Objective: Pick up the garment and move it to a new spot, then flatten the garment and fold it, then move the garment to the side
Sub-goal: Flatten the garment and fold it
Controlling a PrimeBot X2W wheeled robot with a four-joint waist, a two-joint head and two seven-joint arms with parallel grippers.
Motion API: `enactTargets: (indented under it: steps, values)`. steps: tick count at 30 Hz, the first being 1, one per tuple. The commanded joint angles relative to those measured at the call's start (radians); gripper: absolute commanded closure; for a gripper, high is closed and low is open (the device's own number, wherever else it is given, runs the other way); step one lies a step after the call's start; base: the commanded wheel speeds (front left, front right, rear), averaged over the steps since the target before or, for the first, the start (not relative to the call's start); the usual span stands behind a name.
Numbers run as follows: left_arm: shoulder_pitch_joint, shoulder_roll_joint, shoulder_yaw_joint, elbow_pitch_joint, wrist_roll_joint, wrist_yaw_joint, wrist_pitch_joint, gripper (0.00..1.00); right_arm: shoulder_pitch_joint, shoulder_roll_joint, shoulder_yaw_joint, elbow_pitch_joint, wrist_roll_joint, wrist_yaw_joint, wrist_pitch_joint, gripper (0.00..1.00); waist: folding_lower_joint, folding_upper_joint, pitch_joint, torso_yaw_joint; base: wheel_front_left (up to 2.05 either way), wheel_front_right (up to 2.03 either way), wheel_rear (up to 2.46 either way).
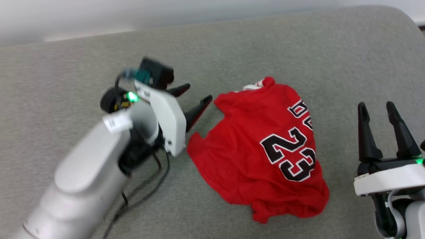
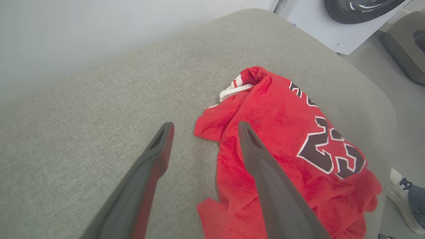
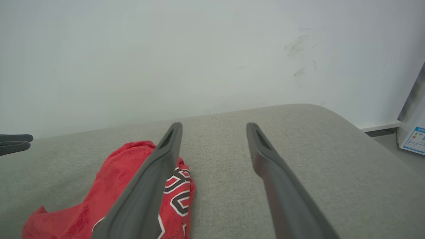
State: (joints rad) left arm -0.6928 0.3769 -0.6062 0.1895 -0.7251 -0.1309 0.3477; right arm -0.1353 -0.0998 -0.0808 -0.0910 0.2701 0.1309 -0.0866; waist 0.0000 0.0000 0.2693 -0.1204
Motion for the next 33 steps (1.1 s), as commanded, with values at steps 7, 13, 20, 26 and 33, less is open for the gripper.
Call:
enactTargets:
  steps: [7, 13, 20, 26, 33]
  values:
    - [-0.228, 0.023, -0.046, 0.126, -0.180, 0.001, 0.293, 0.00, -0.035, 0.029, 0.027, 0.031, -0.013, 0.000, -0.025, 0.00, 0.0000, 0.0000, 0.095, -0.100, 0.00, 0.00, 0.00]
    - [-0.335, 0.014, -0.078, 0.223, -0.232, 0.001, 0.444, 0.00, -0.049, 0.039, 0.052, 0.067, -0.011, 0.000, -0.054, 0.00, 0.0000, 0.0000, 0.141, -0.146, 0.00, 0.00, 0.00]
    - [-0.383, 0.007, -0.113, 0.302, -0.202, 0.001, 0.462, 0.00, -0.068, 0.046, 0.070, 0.105, -0.004, 0.000, -0.073, 0.00, 0.0000, 0.0000, 0.180, -0.181, 0.00, 0.00, 0.00]
    - [-0.362, 0.021, -0.190, 0.294, -0.214, 0.001, 0.467, 0.00, -0.074, 0.049, 0.063, 0.122, -0.003, 0.000, -0.084, 0.00, 0.0000, 0.0000, 0.200, -0.185, 0.00, 0.00, 0.00]
    - [-0.326, 0.046, -0.250, 0.282, -0.275, 0.001, 0.436, 1.00, -0.089, 0.050, 0.055, 0.128, -0.018, 0.000, -0.081, 0.00, 0.0000, 0.0000, 0.200, -0.156, 0.00, 0.00, 0.00]
